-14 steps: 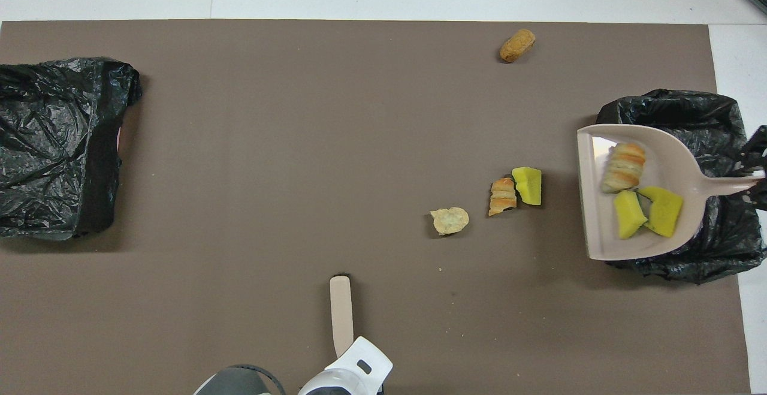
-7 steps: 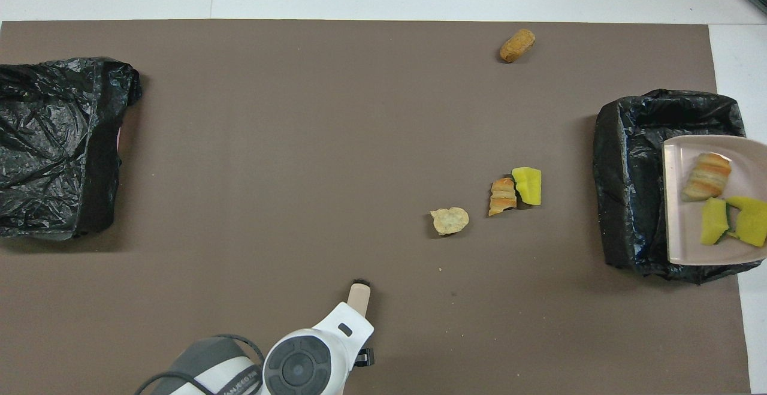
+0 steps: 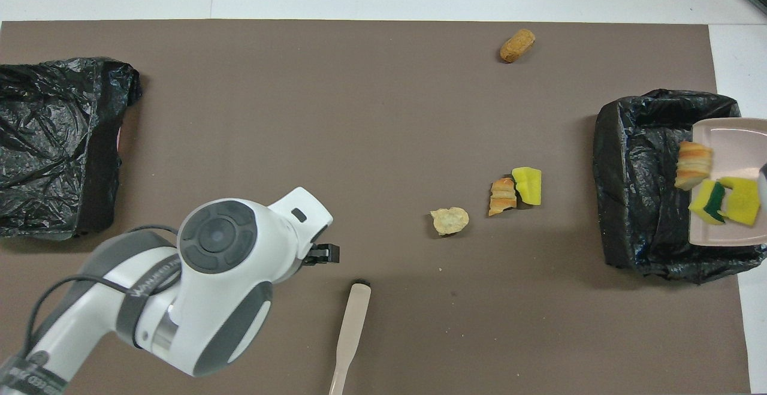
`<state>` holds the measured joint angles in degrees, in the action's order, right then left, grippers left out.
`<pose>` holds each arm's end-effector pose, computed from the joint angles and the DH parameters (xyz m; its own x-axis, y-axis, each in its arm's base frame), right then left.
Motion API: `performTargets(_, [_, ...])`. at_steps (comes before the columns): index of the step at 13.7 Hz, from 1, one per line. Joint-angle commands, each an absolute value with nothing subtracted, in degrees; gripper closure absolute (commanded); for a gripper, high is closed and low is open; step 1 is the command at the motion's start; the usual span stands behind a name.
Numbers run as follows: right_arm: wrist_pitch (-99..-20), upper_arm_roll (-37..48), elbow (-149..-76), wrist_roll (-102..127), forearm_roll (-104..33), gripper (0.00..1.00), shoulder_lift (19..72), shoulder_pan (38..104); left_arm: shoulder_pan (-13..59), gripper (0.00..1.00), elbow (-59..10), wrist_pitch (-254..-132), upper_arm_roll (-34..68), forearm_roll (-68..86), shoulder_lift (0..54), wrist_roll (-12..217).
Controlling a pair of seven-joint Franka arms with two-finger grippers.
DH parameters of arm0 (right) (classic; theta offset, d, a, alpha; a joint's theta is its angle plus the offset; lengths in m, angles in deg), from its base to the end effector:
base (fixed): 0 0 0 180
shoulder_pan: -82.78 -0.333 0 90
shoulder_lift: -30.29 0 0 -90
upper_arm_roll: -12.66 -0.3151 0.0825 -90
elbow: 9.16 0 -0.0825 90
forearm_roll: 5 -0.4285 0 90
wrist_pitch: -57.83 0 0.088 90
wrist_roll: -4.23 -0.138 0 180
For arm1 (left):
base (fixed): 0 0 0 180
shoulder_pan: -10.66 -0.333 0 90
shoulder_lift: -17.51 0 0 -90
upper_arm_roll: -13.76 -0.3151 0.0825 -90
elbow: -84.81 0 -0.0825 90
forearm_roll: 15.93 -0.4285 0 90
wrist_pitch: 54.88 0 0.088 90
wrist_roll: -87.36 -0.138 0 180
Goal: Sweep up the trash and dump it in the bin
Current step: 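Tip the dustpan over the bin with the right gripper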
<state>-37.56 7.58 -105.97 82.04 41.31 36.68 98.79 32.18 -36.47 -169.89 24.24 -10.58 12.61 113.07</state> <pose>0.6010 -0.2133 0.5090 0.1783 0.6750 -0.7159 0.9635 -0.2674 -0.0122 0.4709 -0.3046 0.3969 0.9962 -0.0695 -0.0532 -0.0669 -0.9965 0.0498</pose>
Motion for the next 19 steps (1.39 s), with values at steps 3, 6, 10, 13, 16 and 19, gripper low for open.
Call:
performTargets(3, [-37.7, 7.1, -108.6, 80.9, 47.6, 1.0, 34.2, 97.9, 23.0, 0.0, -19.0, -153.5, 24.7, -11.9, 13.2, 100.8])
performTargets(6, [-37.8, 6.9, -108.2, 81.2, 48.3, 1.0, 33.9, 97.5, 19.2, 0.0, -11.6, -146.1, 24.1, -11.9, 12.8, 97.6])
performTargets(10, [-37.6, 6.1, -107.8, 81.7, 46.1, 1.0, 31.7, 96.7, 15.2, 0.0, -5.8, -140.4, 23.2, -12.1, 12.9, 93.4])
performTargets(13, [-37.0, 4.3, -107.0, 81.7, 43.5, 1.0, 30.5, 96.7, 15.0, 0.0, -5.7, -140.5, 23.2, -14.2, 12.9, 93.3])
performTargets(16, [-35.3, 3.9, -105.1, 79.7, 32.3, 1.0, 30.4, 96.7, 15.0, 0.0, -5.0, -140.6, 23.1, -15.3, 13.0, 93.3])
performTargets(19, [-33.8, 3.7, -105.1, 75.1, 24.6, 1.0, 30.3, 96.5, 15.1, 0.0, -4.9, -139.9, 21.7, -15.7, 12.9, 92.7])
